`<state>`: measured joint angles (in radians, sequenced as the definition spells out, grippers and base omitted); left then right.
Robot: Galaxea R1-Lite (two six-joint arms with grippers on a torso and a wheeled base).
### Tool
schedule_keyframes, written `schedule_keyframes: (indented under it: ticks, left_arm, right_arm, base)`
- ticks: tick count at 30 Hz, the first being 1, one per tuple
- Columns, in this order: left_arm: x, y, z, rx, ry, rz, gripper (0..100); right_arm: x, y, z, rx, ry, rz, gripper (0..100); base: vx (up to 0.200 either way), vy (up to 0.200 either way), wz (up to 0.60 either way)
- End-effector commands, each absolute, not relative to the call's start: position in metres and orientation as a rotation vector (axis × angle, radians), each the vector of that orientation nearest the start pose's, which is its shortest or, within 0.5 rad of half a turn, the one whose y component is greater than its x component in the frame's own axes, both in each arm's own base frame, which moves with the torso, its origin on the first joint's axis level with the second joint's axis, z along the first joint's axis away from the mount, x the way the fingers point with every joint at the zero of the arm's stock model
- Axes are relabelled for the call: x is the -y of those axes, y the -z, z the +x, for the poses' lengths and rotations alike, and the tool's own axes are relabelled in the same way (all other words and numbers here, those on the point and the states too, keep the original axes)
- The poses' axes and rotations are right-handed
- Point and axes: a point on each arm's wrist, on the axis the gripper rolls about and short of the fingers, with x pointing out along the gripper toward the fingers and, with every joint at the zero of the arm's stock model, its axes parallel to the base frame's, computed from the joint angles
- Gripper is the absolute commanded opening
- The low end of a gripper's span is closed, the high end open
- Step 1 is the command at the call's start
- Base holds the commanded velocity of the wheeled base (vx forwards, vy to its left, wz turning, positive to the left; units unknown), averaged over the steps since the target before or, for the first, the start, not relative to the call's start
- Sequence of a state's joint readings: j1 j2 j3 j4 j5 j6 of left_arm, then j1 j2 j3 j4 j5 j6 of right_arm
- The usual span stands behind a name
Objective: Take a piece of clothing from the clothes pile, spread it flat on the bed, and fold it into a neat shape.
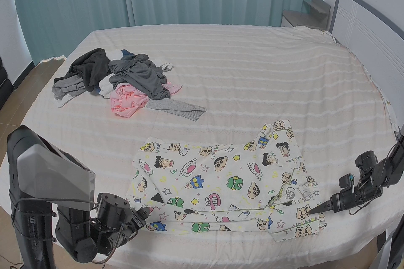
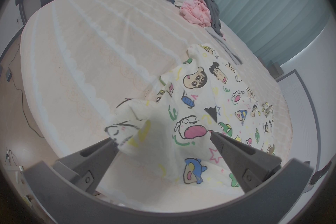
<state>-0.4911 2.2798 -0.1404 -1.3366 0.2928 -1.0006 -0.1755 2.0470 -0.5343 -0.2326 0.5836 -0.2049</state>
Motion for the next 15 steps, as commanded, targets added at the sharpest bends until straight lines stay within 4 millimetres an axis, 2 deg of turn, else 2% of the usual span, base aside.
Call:
schedule_keyframes:
  ticks: [1, 5, 10, 15]
  left_arm:
    - [0.100, 0.004, 0.201, -0.686, -0.155, -0.685, 100]
    - [0.098, -0.015, 0.196, -0.627, -0.118, -0.719, 100]
    - [0.097, -0.032, 0.194, -0.568, -0.081, -0.743, 100]
    - [0.097, -0.042, 0.191, -0.529, -0.045, -0.740, 100]
  right_arm:
    - [0.043, -0.020, 0.246, -1.081, -0.416, 0.289, 100]
    - [0.048, -0.030, 0.240, -1.048, -0.370, 0.272, 100]
    - [0.051, -0.049, 0.233, -0.980, -0.350, 0.256, 100]
    - [0.050, -0.059, 0.226, -0.947, -0.344, 0.248, 100]
  base:
    - [0.000, 0.000, 0.00]
    - [0.000, 0.000, 0.00]
    - [0.000, 0.000, 0.00]
    - [0.000, 0.000, 0.00]
